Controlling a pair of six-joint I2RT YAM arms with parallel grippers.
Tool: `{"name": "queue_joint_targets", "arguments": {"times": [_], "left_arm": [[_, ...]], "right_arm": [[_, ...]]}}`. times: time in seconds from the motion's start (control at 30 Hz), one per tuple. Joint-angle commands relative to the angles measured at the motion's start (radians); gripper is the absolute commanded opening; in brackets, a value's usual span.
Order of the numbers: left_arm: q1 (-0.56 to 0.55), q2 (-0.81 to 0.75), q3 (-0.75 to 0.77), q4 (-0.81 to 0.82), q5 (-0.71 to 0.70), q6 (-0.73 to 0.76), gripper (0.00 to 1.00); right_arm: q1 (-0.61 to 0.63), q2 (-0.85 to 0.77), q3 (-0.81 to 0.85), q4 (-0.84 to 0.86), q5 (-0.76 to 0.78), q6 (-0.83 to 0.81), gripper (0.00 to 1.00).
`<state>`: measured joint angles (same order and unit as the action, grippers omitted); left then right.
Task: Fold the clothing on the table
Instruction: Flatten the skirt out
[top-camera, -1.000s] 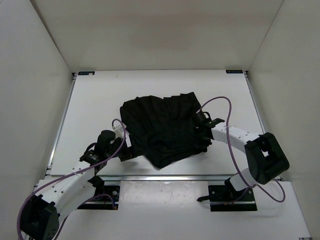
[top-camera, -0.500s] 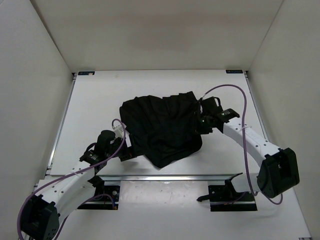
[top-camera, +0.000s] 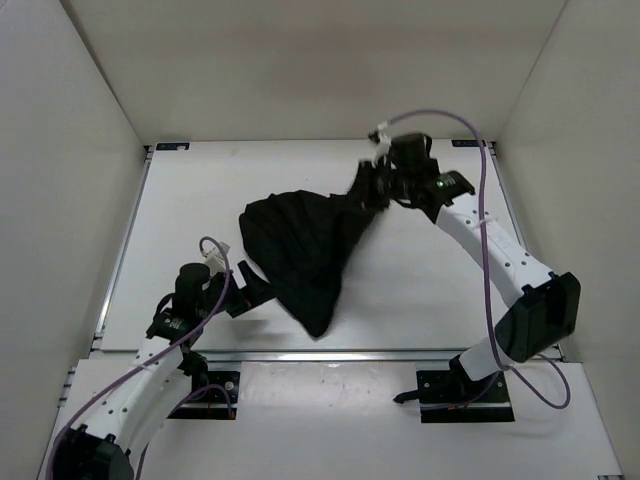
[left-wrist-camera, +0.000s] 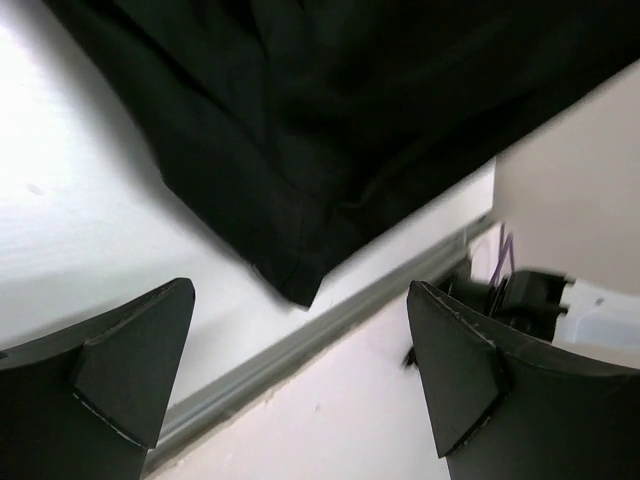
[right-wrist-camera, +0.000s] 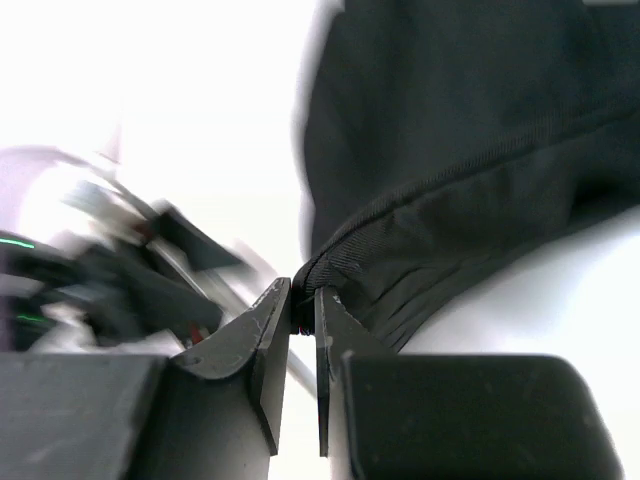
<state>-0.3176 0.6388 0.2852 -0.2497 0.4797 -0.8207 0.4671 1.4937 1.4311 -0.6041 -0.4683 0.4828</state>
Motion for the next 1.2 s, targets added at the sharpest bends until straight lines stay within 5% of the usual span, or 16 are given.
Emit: {"name": "queue_joint_targets", "arguments": {"times": [0.0,0.1,0.23,0.37,0.53,0.67,0.87,1.07,1.17], "left_arm": [[0.067,-0.048,0.029,-0.081,0.048,0.026,0.99],[0.042,-0.057,0.063,-0.141,0.014,0.058,0.99],[0.034,-0.067,0.048,-0.134,0.011,0.048,0.99],[0.018,-0.036,0.048,-0.106,0.016,0.037,0.99],[-0.121,0.094,0.074,-0.022,-0.048,-0.006,0.98],[-0.297,0.215,0.072,0.096,-0.095,-0.067,0.99],[-0.420,0.488,0.115,0.297,-0.162,-0.144,0.99],[-0.469,0.709,0.138,0.450,-0.127,-0.196,0.99],[-0.482,0.829,0.109,0.666,-0.035,-0.259,0.98]], "right_arm": [[0.048,-0.015,0.269,0.225,-0.083,0.057,0.00],[0.007,-0.163,0.154,0.325,0.011,0.121,0.00],[-0.207,-0.405,-0.310,0.400,0.016,0.250,0.00],[-0.315,-0.588,-0.590,0.261,-0.009,0.229,0.00],[-0.252,-0.710,-0.858,0.066,0.143,0.188,0.00],[-0.246,-0.734,-0.954,0.090,0.149,0.188,0.00],[-0.278,-0.704,-0.948,0.118,0.137,0.142,0.00],[-0.278,-0.681,-0.946,0.142,0.123,0.132,0.00],[-0.280,-0.685,-0.943,0.164,0.122,0.126,0.00]]}}
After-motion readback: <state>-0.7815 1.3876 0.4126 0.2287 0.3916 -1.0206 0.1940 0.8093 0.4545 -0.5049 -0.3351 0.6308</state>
